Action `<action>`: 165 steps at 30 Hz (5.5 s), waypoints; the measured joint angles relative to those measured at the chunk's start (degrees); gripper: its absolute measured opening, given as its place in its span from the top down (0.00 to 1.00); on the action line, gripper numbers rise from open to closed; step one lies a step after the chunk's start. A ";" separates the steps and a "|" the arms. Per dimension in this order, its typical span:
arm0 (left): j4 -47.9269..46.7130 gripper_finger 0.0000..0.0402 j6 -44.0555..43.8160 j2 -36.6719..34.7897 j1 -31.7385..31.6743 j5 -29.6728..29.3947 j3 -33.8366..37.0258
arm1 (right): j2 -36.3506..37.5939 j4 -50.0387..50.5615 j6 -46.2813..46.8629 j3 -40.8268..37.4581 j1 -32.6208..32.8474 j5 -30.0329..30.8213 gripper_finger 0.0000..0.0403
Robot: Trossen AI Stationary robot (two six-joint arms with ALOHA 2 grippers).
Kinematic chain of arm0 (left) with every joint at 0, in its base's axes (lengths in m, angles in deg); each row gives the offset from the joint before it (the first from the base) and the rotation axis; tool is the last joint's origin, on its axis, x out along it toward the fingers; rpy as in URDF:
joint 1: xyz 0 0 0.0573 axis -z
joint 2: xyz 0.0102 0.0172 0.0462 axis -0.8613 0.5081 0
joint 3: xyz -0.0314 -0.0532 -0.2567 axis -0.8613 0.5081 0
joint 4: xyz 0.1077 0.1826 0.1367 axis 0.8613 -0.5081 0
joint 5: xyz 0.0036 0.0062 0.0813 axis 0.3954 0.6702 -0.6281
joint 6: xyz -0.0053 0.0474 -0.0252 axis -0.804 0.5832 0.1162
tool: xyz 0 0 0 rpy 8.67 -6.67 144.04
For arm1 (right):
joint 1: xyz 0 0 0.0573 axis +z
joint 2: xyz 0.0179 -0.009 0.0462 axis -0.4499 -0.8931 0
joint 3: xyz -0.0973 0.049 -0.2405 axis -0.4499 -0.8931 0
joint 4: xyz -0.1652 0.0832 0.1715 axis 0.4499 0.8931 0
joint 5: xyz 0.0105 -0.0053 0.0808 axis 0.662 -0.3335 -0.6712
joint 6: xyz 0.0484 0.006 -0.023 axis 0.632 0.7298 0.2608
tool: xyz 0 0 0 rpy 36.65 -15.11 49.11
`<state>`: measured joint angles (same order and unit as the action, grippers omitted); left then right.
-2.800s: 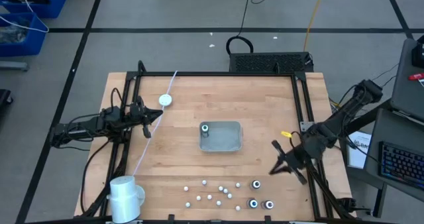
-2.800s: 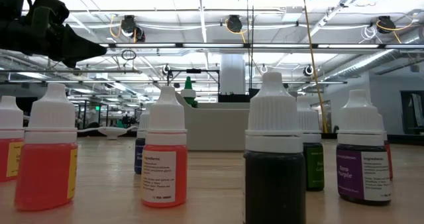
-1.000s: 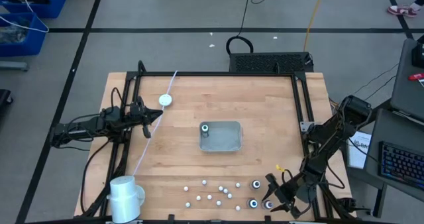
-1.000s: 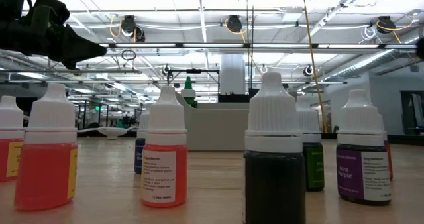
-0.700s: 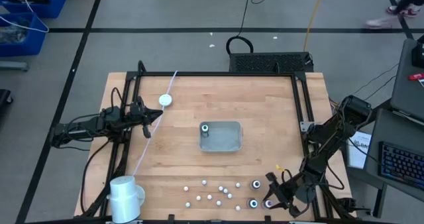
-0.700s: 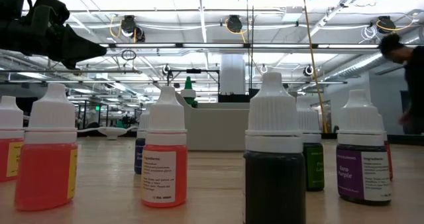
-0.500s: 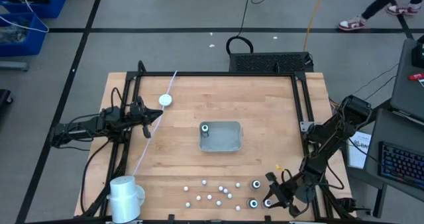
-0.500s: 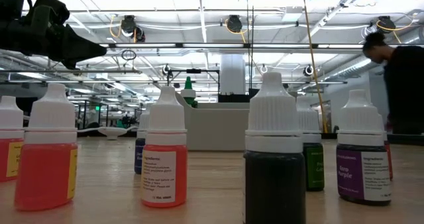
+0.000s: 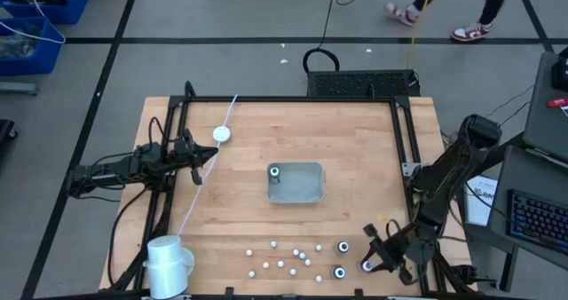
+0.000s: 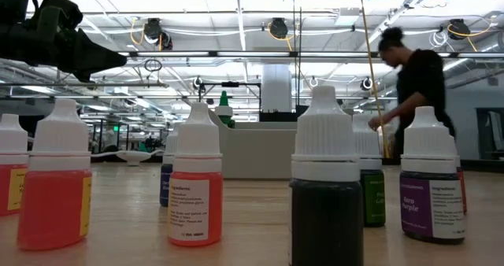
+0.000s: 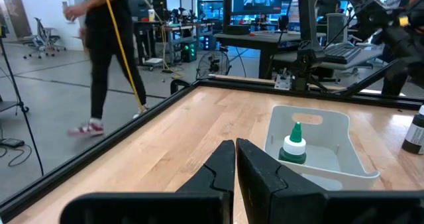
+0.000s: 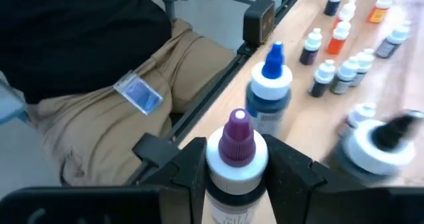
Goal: Pick & Place food coloring
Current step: Put the large purple food coloring bottle into the gray container
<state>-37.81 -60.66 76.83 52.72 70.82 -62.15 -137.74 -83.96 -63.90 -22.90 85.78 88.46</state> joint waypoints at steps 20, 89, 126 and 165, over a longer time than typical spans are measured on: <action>-0.02 0.95 -0.04 0.02 0.00 -0.02 0.00 | 19.79 33.60 8.17 0.02 -3.02 32.93 0.73; 1.25 0.95 1.64 0.02 0.02 -0.02 0.00 | -26.89 -28.48 -13.36 15.43 -50.00 -4.27 0.73; 1.82 0.95 2.67 0.01 0.00 -0.02 0.00 | -33.95 -23.15 -14.47 20.90 -51.87 -4.27 0.72; 2.47 0.95 2.60 0.00 0.02 0.02 0.00 | -40.06 -25.72 -16.63 24.85 -51.91 -7.53 0.48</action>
<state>-35.33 -58.06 76.83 52.74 70.84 -62.15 -177.80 -109.68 -80.54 1.95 33.87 80.93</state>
